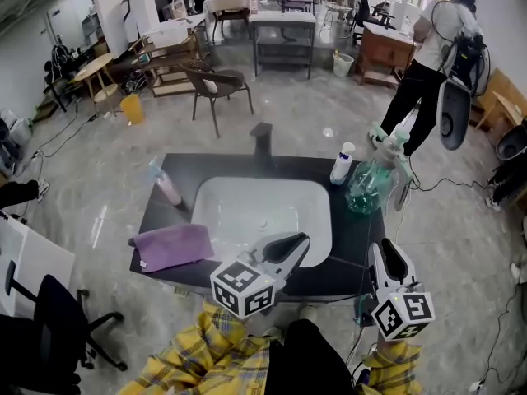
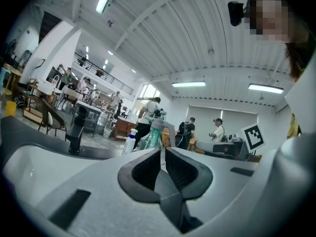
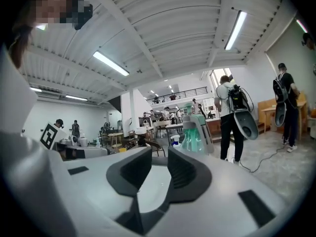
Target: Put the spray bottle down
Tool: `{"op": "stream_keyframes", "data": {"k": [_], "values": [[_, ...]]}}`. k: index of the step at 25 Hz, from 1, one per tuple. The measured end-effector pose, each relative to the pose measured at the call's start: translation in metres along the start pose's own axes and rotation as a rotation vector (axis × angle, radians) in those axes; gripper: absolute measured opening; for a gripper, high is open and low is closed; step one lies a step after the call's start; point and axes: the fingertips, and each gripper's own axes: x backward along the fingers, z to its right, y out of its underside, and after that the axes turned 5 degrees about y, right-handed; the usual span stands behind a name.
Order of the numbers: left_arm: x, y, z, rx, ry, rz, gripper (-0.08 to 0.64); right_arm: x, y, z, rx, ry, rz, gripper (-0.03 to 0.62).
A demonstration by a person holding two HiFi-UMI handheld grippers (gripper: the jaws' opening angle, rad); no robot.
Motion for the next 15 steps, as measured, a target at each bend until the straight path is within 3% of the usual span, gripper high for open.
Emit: {"op": "stream_keyframes", "data": {"k": [15], "values": [[0.067,0.029,-0.006,0.042,-0.055,-0.012,0.029,0.023,0.051,-0.06,-0.077,-0.036,-0.101,0.006]]}}
